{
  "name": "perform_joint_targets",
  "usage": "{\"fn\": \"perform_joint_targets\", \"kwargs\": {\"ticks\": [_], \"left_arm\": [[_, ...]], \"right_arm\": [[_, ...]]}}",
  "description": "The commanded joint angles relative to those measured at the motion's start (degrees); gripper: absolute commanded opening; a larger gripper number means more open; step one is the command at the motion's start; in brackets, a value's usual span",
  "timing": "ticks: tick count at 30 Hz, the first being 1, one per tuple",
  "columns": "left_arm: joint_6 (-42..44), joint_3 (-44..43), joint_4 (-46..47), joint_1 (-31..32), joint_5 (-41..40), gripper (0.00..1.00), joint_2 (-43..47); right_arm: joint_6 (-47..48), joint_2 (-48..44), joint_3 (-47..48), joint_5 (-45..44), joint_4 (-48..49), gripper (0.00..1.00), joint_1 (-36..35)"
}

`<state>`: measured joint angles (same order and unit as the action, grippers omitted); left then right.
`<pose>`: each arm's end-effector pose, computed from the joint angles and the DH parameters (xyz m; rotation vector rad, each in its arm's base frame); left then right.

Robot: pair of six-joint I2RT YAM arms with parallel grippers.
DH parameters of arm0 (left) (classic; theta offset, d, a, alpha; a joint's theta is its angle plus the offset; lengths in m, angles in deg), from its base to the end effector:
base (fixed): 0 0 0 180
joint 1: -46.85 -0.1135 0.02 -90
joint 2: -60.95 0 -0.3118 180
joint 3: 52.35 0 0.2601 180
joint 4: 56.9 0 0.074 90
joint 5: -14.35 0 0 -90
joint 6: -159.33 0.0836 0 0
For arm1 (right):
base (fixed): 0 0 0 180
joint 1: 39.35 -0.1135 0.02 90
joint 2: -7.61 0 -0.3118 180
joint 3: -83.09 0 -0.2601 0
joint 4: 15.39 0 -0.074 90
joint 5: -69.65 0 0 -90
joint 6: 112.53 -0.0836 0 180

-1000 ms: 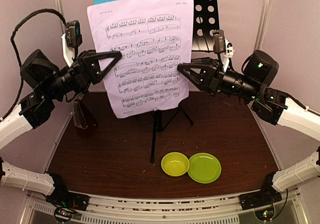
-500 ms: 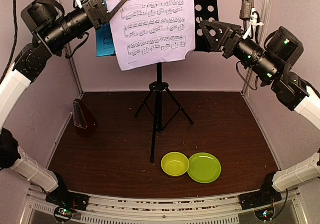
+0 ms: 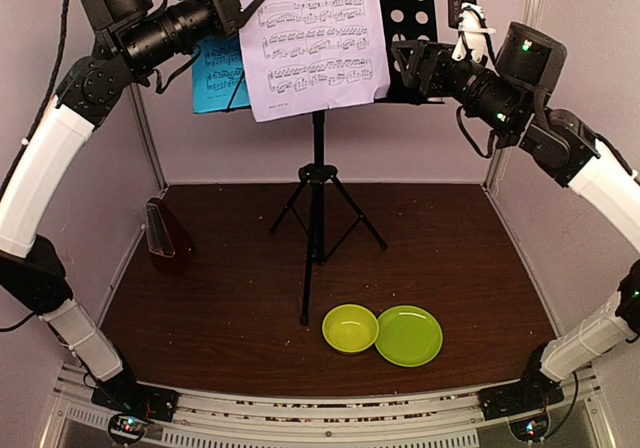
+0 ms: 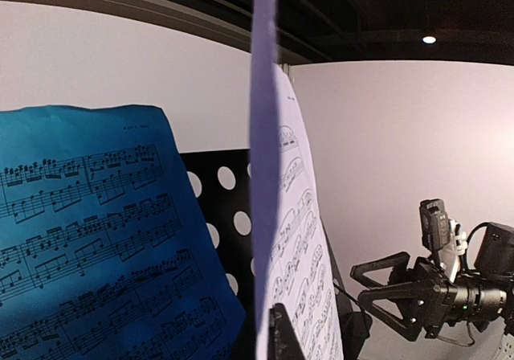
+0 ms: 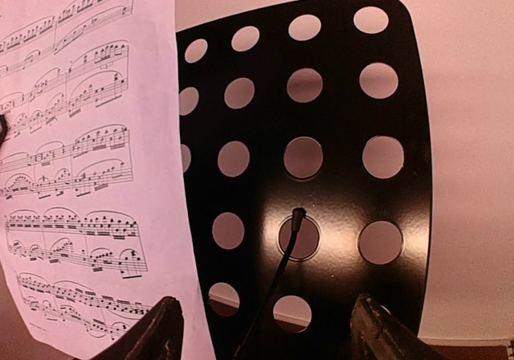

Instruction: Set up the instrument practice props

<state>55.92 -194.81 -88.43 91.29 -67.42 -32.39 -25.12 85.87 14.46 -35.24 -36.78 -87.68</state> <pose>0.2471 -0.2591 0.6688 0.4783 1.2378 -0.9557 0.2328 0.2292 0.5923 -0.3318 1.3561 0.5655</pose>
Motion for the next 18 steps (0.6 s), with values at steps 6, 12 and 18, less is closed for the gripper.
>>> {"fn": "perform_joint_targets", "kwargs": {"ticks": [6, 12, 18], "left_arm": [[5.2, -2.2, 2.3, -0.6, -4.5, 0.00, 0.0], [6.0, -2.3, 2.6, -1.2, -4.8, 0.00, -0.1], [6.5, -2.2, 3.3, -1.2, -4.9, 0.00, -0.2]], "right_arm": [[1.1, 5.3, 6.2, -6.2, -3.5, 0.62, 0.3], [2.0, 6.5, 7.6, -8.2, -2.9, 0.45, 0.2], [2.7, 7.2, 8.2, -8.2, -2.8, 0.26, 0.2]]}}
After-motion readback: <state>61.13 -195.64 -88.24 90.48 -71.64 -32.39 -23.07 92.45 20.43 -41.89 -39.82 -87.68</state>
